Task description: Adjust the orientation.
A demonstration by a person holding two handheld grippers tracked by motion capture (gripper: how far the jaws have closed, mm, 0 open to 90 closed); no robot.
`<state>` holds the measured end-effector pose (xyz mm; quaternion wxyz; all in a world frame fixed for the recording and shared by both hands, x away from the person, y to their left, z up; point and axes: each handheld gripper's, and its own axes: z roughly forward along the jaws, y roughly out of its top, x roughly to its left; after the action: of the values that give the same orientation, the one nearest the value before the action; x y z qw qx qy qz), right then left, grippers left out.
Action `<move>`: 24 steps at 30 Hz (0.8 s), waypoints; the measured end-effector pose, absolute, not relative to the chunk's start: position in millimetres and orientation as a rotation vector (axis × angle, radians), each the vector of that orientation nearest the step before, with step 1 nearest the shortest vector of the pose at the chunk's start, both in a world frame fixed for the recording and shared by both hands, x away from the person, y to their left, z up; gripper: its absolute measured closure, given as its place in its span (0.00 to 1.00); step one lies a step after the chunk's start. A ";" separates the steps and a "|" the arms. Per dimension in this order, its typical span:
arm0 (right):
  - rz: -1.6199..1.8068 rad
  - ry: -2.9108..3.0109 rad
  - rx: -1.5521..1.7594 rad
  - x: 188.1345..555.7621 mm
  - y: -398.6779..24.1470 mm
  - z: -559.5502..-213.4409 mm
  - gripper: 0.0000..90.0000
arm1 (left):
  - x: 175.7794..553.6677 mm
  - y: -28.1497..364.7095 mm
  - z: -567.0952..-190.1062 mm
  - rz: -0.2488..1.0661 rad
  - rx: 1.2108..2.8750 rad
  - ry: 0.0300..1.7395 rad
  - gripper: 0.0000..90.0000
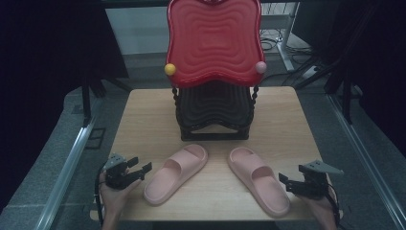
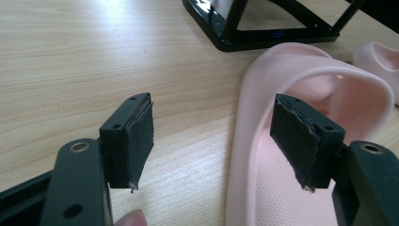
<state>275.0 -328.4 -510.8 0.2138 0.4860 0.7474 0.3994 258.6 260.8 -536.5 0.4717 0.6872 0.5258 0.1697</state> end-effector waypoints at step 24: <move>1.252 2.043 1.289 268.4 -329.6 -496.2 0.17 | 246.6 272.5 -531.0 0.413 1.815 1.286 0.97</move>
<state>268.4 -329.6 -496.2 0.2088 0.4632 0.7343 0.4501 246.6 272.5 -531.0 0.4254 0.7260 0.5145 0.1652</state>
